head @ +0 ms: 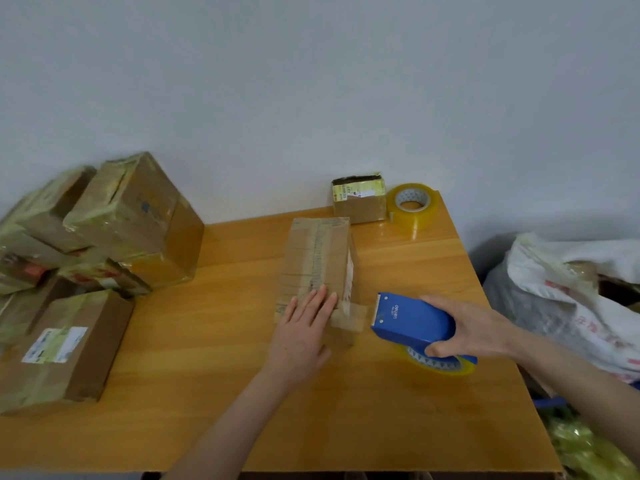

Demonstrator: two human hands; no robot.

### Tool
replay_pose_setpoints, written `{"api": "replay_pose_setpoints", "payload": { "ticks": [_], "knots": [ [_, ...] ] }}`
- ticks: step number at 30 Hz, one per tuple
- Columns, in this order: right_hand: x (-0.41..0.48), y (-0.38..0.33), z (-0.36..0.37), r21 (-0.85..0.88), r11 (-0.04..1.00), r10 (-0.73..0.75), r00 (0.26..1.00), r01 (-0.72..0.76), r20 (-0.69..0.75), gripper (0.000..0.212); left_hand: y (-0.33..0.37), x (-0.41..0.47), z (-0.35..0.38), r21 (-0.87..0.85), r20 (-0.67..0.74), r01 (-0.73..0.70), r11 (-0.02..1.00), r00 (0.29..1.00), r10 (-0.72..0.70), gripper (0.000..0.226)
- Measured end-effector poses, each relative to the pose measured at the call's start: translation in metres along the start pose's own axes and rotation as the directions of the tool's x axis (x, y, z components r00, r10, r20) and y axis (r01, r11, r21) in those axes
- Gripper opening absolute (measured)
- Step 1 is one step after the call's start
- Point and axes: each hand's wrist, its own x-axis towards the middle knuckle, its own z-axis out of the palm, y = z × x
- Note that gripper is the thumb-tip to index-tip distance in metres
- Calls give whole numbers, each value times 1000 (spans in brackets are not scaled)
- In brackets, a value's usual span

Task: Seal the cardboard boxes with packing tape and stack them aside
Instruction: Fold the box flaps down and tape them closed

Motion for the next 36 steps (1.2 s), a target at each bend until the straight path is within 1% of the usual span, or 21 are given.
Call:
{"api": "replay_pose_setpoints", "payload": {
  "ticks": [3,5,6,9,14,19,23,28,30,31,32,33,34,35,36],
  "knots": [
    [4,-12,1,-177,984,33,999,-28,21,71,-2,-1,3,-12,18,22,1000,1000,-22,100],
    [13,-28,6,-290,956,57,998,-47,28,69,-3,-2,4,-6,30,14,1000,999,-14,98],
    [19,-35,9,-313,948,67,997,-52,35,68,-3,-2,4,-4,18,2,1000,1000,-2,96],
    [34,-48,15,-320,946,89,994,-62,69,66,0,-2,1,-5,-16,-10,1000,1000,10,91],
    [48,-57,13,-291,954,110,987,-71,120,57,0,-5,0,-9,-15,1,1000,1000,-1,90],
    [51,-64,-1,-208,972,146,975,-110,168,51,2,-4,-1,-9,-19,0,1000,1000,-1,88],
    [49,-77,-7,-286,951,178,967,-121,183,50,1,-3,-1,2,-7,5,1000,1000,-5,87],
    [51,-87,-10,-383,910,230,961,-157,151,51,0,-4,-5,-6,8,-2,1000,1000,2,87],
    [44,-78,-9,-467,868,264,953,-167,151,44,-1,-5,-5,-14,24,9,1000,1000,-9,88],
    [39,-70,-5,-461,867,278,951,-187,138,45,-2,-6,-5,-13,27,16,1000,1000,-15,89],
    [35,-59,-2,-398,889,292,950,-228,107,49,-3,-5,-6,-6,23,22,1000,1000,-22,90],
    [31,-48,-1,-233,929,307,950,-287,52,54,-2,-4,-6,0,15,27,1000,1000,-27,91],
    [26,-41,-2,-5,944,330,944,-330,-13,53,0,-2,-5,5,9,27,1000,1000,-27,92],
    [24,-36,-4,214,915,363,930,-342,-64,48,2,0,-5,11,5,27,1000,1000,-27,92],
    [22,-34,-4,368,868,394,914,-334,-99,43,4,0,-4,11,2,31,999,1000,-31,92]
  ]
}}
